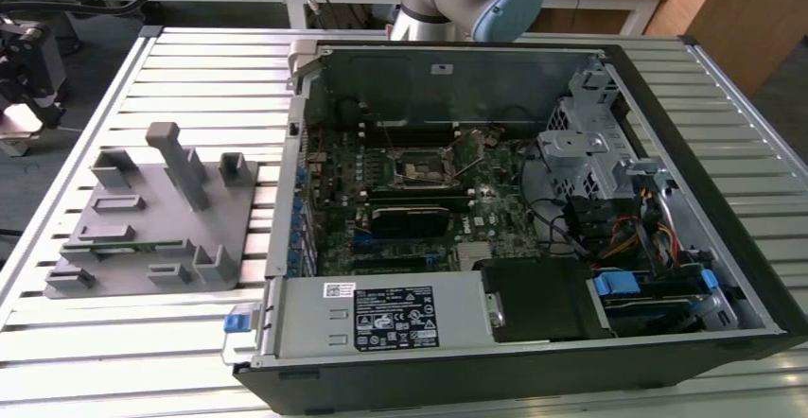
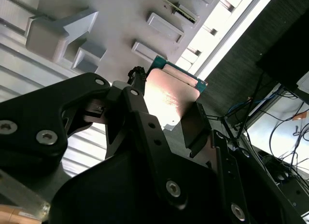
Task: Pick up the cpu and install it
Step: 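Pick up the cpu and move it towards the insertion slot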
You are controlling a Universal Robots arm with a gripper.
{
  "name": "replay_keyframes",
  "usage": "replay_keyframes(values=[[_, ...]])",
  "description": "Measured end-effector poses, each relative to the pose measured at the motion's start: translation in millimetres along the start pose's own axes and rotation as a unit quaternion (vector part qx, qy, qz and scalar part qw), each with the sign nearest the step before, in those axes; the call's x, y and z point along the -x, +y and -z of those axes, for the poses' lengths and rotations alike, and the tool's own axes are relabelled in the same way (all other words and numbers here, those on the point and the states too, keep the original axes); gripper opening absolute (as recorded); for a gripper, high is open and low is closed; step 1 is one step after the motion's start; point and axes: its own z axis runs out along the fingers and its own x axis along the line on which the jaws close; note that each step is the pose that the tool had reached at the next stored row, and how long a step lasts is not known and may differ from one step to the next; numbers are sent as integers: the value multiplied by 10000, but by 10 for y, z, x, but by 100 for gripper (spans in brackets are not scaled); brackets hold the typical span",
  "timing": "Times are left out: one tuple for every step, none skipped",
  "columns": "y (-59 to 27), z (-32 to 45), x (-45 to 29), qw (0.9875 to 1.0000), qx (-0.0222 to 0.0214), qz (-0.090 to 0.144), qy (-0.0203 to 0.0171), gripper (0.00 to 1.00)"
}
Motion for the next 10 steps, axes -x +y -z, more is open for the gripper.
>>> replay_keyframes(values=[[0, 5, 0, 10000, 0, 0, 0, 54], [0, 10, 0, 10000, 0, 0, 0, 54], [1, 16, 0, 10000, 0, 0, 0, 54], [1, 21, -1, 10000, 0, 0, 0, 54], [1, 26, -1, 10000, 0, 0, 0, 54], [1, 30, -1, 10000, 0, 0, 0, 54], [2, 35, -1, 10000, 0, 0, 0, 54], [2, 40, -2, 10000, 0, 0, 0, 54], [2, 45, -2, 10000, 0, 0, 0, 54], [2, 49, -2, 10000, 0, 0, 0, 54]])
